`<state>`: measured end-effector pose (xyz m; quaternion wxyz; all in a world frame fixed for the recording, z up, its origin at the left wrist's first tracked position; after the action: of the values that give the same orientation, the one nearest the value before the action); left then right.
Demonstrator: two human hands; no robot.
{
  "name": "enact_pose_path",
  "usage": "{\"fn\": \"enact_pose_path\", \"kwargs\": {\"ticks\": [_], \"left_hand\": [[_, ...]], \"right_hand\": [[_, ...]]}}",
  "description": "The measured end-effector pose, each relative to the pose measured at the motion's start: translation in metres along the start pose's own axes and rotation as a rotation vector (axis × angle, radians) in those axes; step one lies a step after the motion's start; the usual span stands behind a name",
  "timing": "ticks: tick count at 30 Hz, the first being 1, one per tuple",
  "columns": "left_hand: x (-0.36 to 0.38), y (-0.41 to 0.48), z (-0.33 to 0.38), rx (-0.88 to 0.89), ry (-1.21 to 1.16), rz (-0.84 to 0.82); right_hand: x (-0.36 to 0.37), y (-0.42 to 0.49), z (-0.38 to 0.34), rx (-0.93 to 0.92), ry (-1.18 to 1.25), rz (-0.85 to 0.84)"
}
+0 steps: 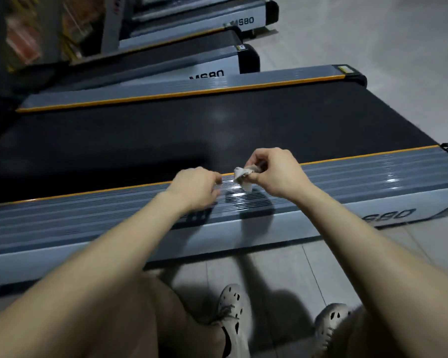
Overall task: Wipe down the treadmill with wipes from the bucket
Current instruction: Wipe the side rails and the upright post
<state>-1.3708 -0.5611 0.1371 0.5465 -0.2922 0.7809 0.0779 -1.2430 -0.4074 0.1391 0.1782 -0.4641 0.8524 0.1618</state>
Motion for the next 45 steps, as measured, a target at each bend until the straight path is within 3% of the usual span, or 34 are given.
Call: {"fn": "enact_pose_path", "kwargs": {"ticks": [3, 5, 12, 23, 33, 37, 45], "left_hand": [[0.021, -0.038, -0.016, 0.082, 0.179, -0.105], [0.024, -0.060, -0.040, 0.038, 0.192, -0.120], [0.053, -0.126, -0.108, -0.167, -0.104, -0.079], [0.132, -0.211, -0.178, -0.310, -0.320, -0.057], [0.102, -0.286, -0.255, -0.421, -1.034, 0.381], [0.087, -0.321, -0.296, -0.542, -1.033, 0.556], [0.023, -0.368, -0.357, -0.630, -0.809, 0.689]], "right_hand": [[0.029, -0.009, -0.021, -0.069, -0.009, -0.059], [0.045, -0.014, -0.035, -0.117, -0.014, -0.093], [0.081, -0.034, -0.067, -0.299, -0.010, -0.130], [0.190, -0.036, -0.102, -0.287, -0.083, -0.269], [0.303, -0.028, -0.244, -0.466, 0.129, -0.350], [0.321, -0.036, -0.295, -0.587, 0.152, -0.392], [0.335, -0.025, -0.389, -0.811, 0.182, -0.360]]}}
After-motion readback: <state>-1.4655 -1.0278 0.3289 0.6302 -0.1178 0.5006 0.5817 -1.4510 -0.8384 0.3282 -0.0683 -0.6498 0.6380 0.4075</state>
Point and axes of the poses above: each hand's wrist, its own y-axis towards the middle knuckle, its own x-axis out of the palm, z = x × y, the point moved 5 cm from there along y, towards the middle knuckle, and after that the axes turned 15 degrees about y, right-handed, at the moved point
